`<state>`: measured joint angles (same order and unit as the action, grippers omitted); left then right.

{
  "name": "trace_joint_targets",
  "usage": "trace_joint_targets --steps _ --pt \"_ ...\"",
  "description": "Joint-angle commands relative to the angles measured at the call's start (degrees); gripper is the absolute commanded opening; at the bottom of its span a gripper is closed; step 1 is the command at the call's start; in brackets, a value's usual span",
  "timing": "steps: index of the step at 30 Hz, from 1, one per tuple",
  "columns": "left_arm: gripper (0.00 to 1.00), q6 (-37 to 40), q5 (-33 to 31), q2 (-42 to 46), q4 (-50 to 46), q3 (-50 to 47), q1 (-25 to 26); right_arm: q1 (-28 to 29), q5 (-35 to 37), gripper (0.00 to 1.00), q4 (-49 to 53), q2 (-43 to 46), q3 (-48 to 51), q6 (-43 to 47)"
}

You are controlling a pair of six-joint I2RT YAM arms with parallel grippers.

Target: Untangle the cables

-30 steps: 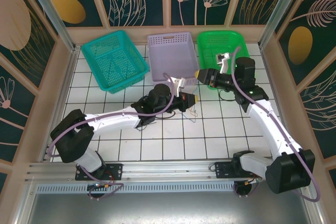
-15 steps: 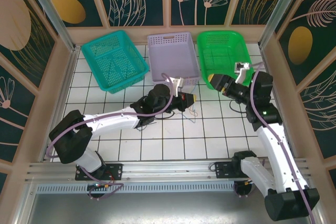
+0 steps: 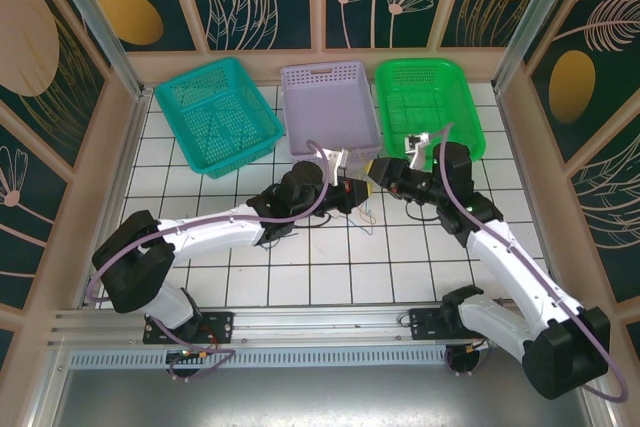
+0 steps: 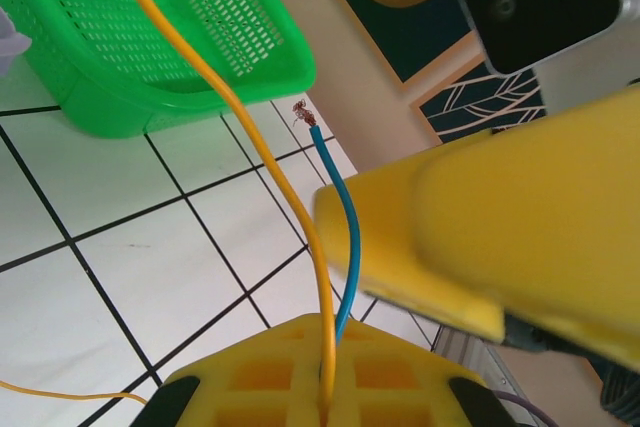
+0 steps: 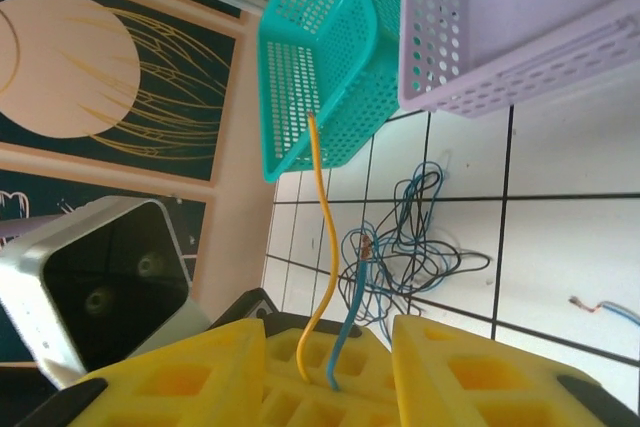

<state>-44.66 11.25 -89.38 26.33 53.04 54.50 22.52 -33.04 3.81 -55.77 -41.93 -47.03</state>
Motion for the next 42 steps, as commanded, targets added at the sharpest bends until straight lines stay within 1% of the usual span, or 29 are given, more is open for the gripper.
trace_joint_targets --steps 1,4,6,7,9,10,15,20,21,22,23,29,30,33,34,39,41,42 --pt "0.00 -0.28 -0.70 1.36 0.17 -0.19 0.08 0.95 2.32 0.33 -3.89 -0.04 0.88 -1.73" --pt "0.00 -0.48 -0.28 1.32 0.56 -0.30 0.16 0.99 2.89 0.29 -5.03 -0.50 1.70 -2.21" --pt "0.00 -0.43 -0.13 1.17 0.65 -0.39 0.15 1.02 2.89 0.23 -5.76 -1.19 1.67 -2.52" --pt "0.00 -0.45 -0.16 1.22 0.58 -0.34 0.15 0.99 3.03 0.17 -5.81 -1.53 1.51 -2.68" --pt "0.00 -0.52 -0.44 1.52 0.48 -0.53 0.13 0.94 3.67 0.01 -5.19 -1.96 1.04 -2.55" --pt "0.00 -0.51 -0.59 1.66 0.42 -0.55 0.14 0.94 4.46 0.00 -4.20 -1.93 0.59 -2.31" --pt "0.00 -0.99 -2.84 2.42 -1.59 -1.09 0.16 0.39 8.60 0.00 1.07 -1.36 -2.06 0.99" --pt "0.07 -1.67 -5.27 2.11 -3.52 -1.67 0.11 0.07 10.82 0.00 5.11 -1.78 -4.60 4.08" --pt "0.09 -1.73 -5.64 1.91 -3.78 -1.69 0.11 -0.01 11.09 0.00 5.40 -1.75 -4.73 4.41" --pt "0.14 -1.89 -6.08 1.79 -3.97 -1.77 0.08 -0.11 11.23 0.00 5.49 -1.77 -4.89 4.55" --pt "0.16 -2.01 -6.41 1.66 -4.17 -1.88 0.06 -0.14 11.53 0.00 5.78 -1.88 -5.19 4.73" --pt "0.19 -2.18 -7.91 1.04 -4.52 -2.02 0.01 -0.20 13.10 0.00 7.95 -3.46 -6.44 6.39" --pt "0.18 -2.18 -8.23 0.93 -4.81 -1.93 0.04 -0.20 13.46 0.00 8.21 -3.70 -6.42 6.61" --pt "0.02 -2.42 -9.85 0.10 -6.74 -1.41 -0.09 -0.24 13.95 0.00 8.14 -4.11 -6.40 7.12" --pt "0.00 -2.53 -10.22 -0.31 -7.24 -1.27 -0.19 -0.29 13.96 0.00 8.14 -4.26 -6.48 7.28" --pt "0.00 -2.80 -12.94 -1.10 -11.08 -0.19 -0.19 -0.54 15.82 0.00 9.99 -4.65 -8.12 9.01" --pt "0.10 -3.34 -14.84 -1.61 -14.47 0.67 -0.20 -0.49 16.71 0.00 11.31 -4.61 -10.00 9.97" --pt "0.11 -3.49 -15.47 -1.82 -15.68 1.01 -0.20 -0.50 17.30 0.00 11.92 -4.44 -10.84 10.41"
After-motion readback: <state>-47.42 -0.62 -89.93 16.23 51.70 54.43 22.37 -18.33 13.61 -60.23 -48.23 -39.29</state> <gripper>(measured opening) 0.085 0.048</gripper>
